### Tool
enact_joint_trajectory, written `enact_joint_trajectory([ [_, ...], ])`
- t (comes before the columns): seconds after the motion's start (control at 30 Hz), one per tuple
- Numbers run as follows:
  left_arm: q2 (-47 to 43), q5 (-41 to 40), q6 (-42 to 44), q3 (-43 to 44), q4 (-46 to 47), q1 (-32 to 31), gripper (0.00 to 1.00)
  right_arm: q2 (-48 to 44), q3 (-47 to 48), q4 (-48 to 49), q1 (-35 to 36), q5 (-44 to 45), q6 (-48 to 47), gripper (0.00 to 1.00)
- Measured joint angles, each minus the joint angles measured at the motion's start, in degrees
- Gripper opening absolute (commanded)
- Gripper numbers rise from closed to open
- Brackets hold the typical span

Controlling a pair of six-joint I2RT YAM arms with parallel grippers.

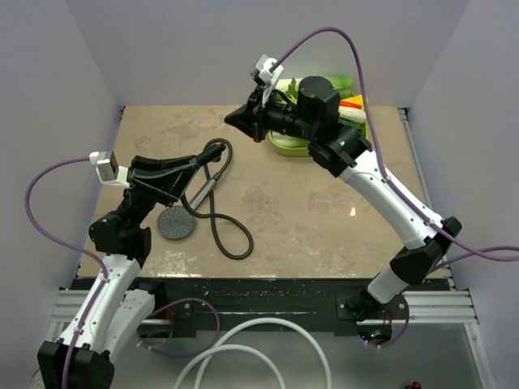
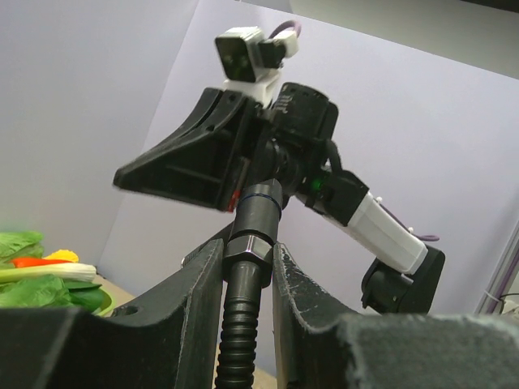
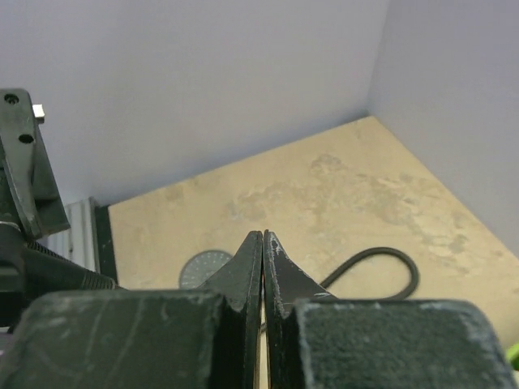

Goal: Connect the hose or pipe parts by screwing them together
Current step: Install the adaptor on the pipeline.

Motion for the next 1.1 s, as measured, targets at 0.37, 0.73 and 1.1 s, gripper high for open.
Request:
enact_joint_trajectory([
  [0.37, 0.35, 0.07, -0.33, 0.02, 0.0, 0.0, 0.0, -0.09, -13.66, 19.15, -0.28, -16.92, 8.55, 0.0],
  [0.73, 0.35, 0.0, -0.31, 0.02, 0.0, 0.0, 0.0, -1.36, -19.15, 31.45, -0.26, -24.57, 16.59, 0.0],
  [1.1, 0.33, -0.13, -0.28, 0.35, -0.07, 0.0, 0.0, -3.69, -22.21, 33.35, 0.46, -28.57, 18.4, 0.0],
])
